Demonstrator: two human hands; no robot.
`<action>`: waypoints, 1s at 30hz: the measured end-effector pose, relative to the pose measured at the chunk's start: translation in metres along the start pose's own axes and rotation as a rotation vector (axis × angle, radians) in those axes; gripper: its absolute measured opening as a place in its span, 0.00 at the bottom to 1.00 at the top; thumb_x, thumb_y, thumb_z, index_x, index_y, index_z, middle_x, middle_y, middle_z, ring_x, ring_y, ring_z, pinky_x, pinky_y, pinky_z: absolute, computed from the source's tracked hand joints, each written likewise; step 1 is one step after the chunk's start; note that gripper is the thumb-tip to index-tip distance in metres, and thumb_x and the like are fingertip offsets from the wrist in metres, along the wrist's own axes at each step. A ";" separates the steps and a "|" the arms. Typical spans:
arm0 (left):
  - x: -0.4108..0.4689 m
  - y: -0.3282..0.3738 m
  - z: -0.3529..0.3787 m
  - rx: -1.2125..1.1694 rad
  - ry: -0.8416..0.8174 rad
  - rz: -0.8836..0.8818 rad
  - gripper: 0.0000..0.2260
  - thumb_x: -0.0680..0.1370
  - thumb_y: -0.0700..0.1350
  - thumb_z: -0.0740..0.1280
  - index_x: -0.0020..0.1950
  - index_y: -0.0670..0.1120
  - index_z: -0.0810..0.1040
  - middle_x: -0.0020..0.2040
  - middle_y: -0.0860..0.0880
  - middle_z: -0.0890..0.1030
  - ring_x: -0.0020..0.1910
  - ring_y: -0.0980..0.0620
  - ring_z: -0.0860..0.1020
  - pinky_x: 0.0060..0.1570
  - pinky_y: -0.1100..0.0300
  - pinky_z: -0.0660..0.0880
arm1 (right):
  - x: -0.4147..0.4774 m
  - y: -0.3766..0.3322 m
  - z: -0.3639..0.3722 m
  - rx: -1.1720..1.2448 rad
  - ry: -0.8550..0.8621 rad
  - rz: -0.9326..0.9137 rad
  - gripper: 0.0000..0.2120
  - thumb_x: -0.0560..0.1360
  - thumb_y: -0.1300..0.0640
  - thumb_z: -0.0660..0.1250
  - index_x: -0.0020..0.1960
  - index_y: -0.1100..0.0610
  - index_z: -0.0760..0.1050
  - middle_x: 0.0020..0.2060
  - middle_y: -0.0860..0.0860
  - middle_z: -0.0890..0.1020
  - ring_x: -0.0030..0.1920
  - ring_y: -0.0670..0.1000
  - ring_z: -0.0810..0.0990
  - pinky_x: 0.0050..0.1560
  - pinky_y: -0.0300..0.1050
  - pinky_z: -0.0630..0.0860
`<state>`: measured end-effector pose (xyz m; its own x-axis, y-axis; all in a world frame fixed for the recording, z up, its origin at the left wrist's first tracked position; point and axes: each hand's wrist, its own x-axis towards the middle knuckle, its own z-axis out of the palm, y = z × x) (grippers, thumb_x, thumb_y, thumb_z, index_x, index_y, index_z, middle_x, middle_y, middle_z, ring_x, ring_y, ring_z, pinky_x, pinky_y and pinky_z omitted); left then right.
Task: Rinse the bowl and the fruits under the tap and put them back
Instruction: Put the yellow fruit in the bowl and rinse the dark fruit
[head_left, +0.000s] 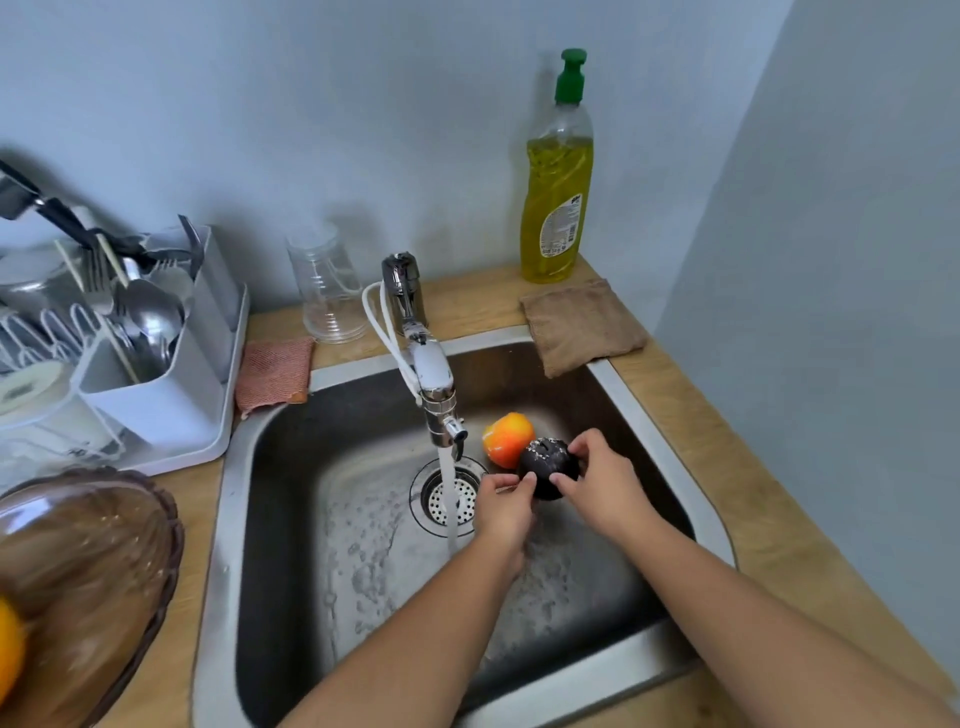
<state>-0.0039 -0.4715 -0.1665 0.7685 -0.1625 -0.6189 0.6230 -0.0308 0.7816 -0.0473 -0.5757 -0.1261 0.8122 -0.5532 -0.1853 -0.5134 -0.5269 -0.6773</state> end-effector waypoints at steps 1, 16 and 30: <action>-0.010 0.006 -0.004 -0.027 -0.025 0.017 0.05 0.77 0.44 0.67 0.47 0.47 0.72 0.45 0.45 0.79 0.41 0.50 0.78 0.49 0.51 0.77 | -0.006 -0.006 -0.005 0.040 0.023 -0.033 0.18 0.69 0.57 0.73 0.55 0.56 0.70 0.50 0.52 0.79 0.50 0.51 0.78 0.51 0.42 0.72; -0.078 0.049 -0.118 -0.075 -0.173 0.110 0.09 0.81 0.48 0.62 0.60 0.48 0.73 0.51 0.46 0.81 0.44 0.51 0.79 0.44 0.59 0.74 | -0.079 -0.080 0.033 0.467 -0.144 -0.133 0.09 0.76 0.56 0.66 0.54 0.48 0.73 0.51 0.46 0.79 0.49 0.46 0.79 0.48 0.45 0.78; -0.079 0.057 -0.124 0.426 -0.131 0.478 0.12 0.82 0.53 0.56 0.60 0.53 0.75 0.48 0.48 0.81 0.37 0.53 0.77 0.35 0.60 0.76 | -0.095 -0.108 0.050 0.632 -0.056 -0.105 0.11 0.82 0.54 0.52 0.46 0.49 0.72 0.37 0.55 0.76 0.30 0.50 0.74 0.22 0.39 0.69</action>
<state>-0.0106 -0.3378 -0.0824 0.9055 -0.3732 -0.2018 0.0839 -0.3087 0.9475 -0.0550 -0.4336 -0.0711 0.8712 -0.4760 -0.1201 -0.1818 -0.0855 -0.9796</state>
